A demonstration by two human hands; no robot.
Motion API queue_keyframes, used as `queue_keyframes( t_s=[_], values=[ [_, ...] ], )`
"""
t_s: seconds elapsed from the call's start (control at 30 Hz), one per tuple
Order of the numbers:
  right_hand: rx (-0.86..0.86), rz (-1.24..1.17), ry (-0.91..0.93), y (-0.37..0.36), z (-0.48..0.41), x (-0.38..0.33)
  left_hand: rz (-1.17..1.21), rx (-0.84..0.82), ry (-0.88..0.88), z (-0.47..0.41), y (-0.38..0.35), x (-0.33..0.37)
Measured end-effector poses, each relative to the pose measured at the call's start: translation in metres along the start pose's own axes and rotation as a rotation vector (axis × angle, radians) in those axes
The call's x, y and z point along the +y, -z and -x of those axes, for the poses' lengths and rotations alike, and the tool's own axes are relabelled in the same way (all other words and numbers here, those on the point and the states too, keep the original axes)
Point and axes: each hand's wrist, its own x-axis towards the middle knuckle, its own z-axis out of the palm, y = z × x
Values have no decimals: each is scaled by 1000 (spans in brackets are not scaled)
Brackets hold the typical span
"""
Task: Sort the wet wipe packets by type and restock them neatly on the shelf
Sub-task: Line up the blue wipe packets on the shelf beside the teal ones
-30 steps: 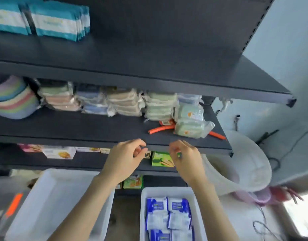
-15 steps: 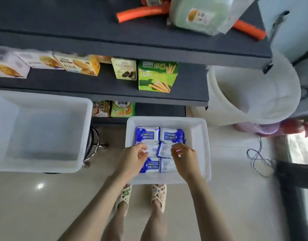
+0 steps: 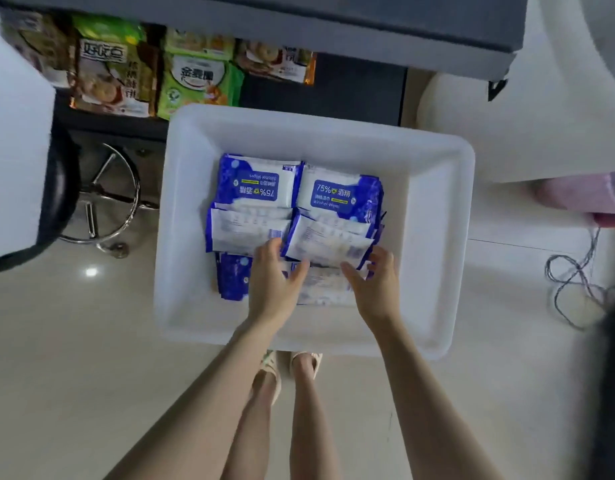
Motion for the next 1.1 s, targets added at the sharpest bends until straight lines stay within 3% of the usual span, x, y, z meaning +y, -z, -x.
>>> queue_keyframes(
  t_s=[0.1, 0.3, 0.53, 0.6, 0.83, 0.97, 1.1],
  values=[
    [23, -71, -37, -9, -20, 8, 2, 88, 10, -16, -19, -3],
    [-61, -244, -47, -19, -38, 18, 35, 93, 40, -33, -38, 2],
    [-51, -250, 79, 4, -26, 6, 119, -17, -47, -25, -30, 3],
    [-96, -296, 108, 17, -20, -4, 197, -60, 7, -18, -22, 14],
    [-335, -478, 105, 71, 31, -64, 628, -84, 201, 27, 43, 60],
    [-389, -472, 155, 108, 82, -110, 699, -215, 126, 76, 99, 92],
    [-383, -463, 282, 153, 141, -164, 749, -232, 64, 135, 157, 138]
  ],
)
